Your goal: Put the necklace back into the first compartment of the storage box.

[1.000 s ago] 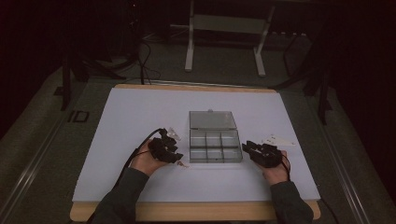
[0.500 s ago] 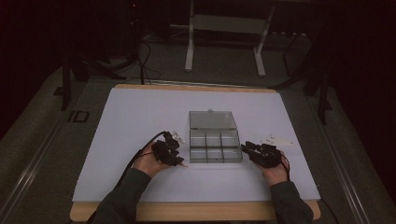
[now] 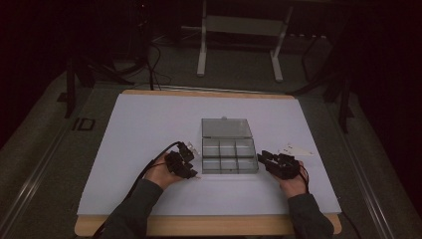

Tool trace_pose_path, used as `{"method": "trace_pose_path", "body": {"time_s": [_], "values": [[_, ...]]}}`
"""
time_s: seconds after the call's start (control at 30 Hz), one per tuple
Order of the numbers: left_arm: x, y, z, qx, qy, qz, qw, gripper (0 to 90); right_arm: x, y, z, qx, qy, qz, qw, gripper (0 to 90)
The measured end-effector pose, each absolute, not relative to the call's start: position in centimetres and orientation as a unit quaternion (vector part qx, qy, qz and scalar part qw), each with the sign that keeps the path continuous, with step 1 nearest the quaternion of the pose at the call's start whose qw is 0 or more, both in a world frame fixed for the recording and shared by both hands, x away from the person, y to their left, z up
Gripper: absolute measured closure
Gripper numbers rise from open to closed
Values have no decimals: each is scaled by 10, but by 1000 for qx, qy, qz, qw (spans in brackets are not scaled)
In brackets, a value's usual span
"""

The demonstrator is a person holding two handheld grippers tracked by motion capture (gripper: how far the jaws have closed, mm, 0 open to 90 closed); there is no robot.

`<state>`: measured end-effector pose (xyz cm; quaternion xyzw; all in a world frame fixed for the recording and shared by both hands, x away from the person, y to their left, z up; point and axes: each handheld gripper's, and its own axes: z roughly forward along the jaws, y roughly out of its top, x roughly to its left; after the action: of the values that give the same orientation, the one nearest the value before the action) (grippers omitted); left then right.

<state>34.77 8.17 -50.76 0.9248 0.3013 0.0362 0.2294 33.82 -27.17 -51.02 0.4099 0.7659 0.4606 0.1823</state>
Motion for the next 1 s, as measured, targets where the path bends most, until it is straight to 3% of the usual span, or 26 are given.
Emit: {"method": "trace_pose_path", "body": {"time_s": [0.27,0.63,1.0], "values": [[346,78,-510,930,293,37,220,672,338,-272,-510,410,765,461,182,696],[342,70,-506,946,262,49,185,849,338,-272,-510,410,766,461,183,697],[346,77,-503,940,271,38,203,854,338,-273,-511,412,765,461,183,698]]}}
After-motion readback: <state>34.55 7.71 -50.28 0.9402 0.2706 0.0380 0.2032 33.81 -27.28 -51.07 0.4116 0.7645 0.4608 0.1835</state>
